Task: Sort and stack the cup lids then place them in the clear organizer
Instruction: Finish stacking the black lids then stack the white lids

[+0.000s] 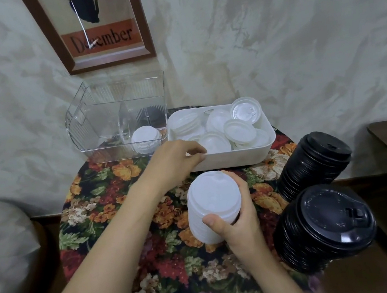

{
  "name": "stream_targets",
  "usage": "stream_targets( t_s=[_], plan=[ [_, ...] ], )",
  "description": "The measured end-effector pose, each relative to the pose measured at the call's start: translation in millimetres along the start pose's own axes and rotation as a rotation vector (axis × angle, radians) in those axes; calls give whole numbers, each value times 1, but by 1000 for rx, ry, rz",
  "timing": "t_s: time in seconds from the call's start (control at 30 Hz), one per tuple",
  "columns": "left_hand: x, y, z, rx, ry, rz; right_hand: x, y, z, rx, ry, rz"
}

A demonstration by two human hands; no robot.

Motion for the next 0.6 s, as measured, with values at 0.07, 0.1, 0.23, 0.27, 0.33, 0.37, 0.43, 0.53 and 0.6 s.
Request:
stream_targets(
  t_s=[0.07,0.1,0.23,0.27,0.33,0.37,0.43,0.53,0.6],
  plan=[
    [9,8,-14,-10,99,24,0,0,0,1,-4,5],
    [16,13,-20,-7,154,49,0,1,0,0,-5,9],
    [60,29,-9,119,202,150,-1,2,0,-3,-4,19],
    [70,30,0,176,168,180,-1,3,0,-3,-4,21],
    [86,29,18,323,105,250,-1,3,0,-4,-4,27],
    [93,25,25,397,80,264,-1,3,0,-5,-3,30],
    [103,18,33,496,27,244,-1,5,0,-8,-4,34],
    [108,18,31,476,65,247,-1,6,-1,-8,-3,34],
    [106,21,25,391,118,252,0,6,-1,-6,-6,35]
  ],
)
Point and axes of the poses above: each hand's wrist, its own x-axis towards the middle knuckle, its own z-axis out of the palm, y = z × x, the point moved 6 cm from there along x, towards the middle knuckle, and after that the axes turned 2 degrees about -x, right-handed, at the moved point
